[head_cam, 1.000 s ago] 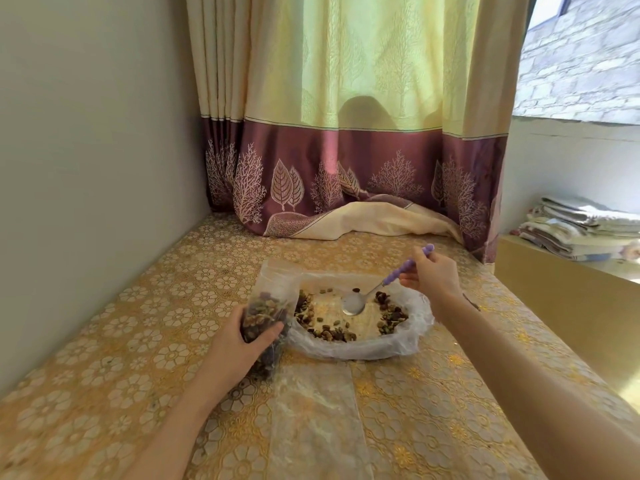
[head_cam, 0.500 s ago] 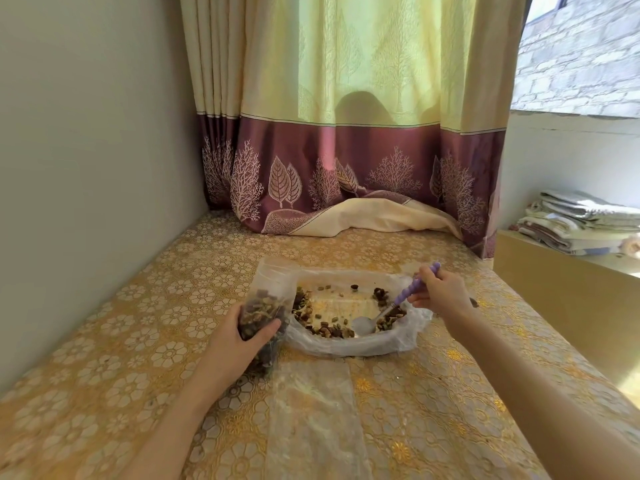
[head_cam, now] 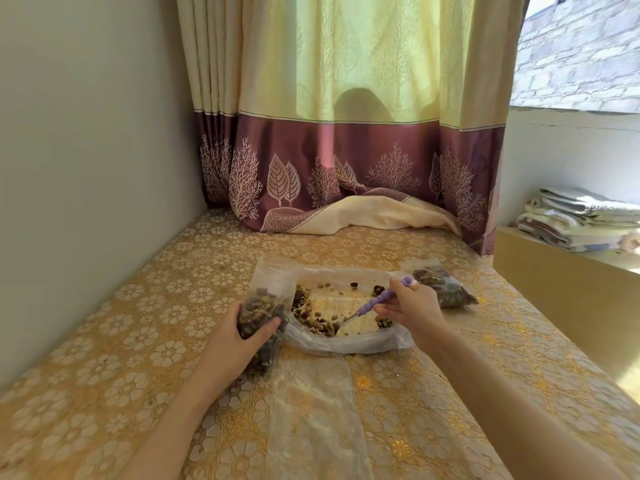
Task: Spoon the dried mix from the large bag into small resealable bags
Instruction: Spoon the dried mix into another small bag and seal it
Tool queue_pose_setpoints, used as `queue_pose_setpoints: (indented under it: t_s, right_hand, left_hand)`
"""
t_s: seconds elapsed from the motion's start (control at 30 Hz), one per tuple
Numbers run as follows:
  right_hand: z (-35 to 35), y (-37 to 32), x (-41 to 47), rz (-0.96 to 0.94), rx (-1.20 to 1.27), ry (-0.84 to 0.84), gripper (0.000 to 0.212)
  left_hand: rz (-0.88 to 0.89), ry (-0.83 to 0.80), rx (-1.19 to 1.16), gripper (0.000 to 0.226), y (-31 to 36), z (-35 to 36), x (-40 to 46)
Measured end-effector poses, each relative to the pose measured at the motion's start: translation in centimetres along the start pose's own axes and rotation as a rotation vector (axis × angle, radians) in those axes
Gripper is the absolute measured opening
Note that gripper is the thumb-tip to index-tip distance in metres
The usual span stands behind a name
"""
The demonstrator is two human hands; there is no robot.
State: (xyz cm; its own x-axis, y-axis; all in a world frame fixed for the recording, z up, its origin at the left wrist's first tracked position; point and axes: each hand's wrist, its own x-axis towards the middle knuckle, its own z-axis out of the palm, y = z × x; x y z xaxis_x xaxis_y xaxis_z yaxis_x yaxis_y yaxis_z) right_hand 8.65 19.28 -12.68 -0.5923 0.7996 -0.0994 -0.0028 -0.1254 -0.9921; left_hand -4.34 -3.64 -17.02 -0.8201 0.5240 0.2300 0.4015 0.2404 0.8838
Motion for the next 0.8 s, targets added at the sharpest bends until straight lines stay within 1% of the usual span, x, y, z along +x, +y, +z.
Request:
queue_pose_setpoints:
  t_s: [0.17,0.3,0.37,0.57,0.67,0.8]
  right_hand:
    - [-0.6,-0.3,0.1,0.031,0.034,0.006,0.038]
    - [-0.9,-0.7,0.7,0.038,0.055,0.082,0.04]
    - [-0.9,-1.5,0.8,0.022,0.099,0.079,0.038]
    - [0.8,-5.8,0.4,-0.112,0.179,0.037,0.039]
    - [2.2,-7.7,0.0,-0.173,0.178,0.008,0.039]
    - [4.6,-9.0,-1.2,-0.26,0.11,-0.035,0.035]
  left_hand:
    - [0.005,0.001,0.008,0.029,0.1,0.0,0.0]
    - [0.003,0.001,0.011,0.029,0.1,0.0,0.0]
    - [0.007,-0.002,0.006,0.031,0.0,0.0,0.0]
    - [0.01,-0.002,-0.002,0.045,-0.1,0.0,0.1]
    - [0.011,-0.008,-0.014,0.045,-0.2,0.0,0.0]
    - [0.016,0.007,-0.002,0.042,-0.2,0.0,0.0]
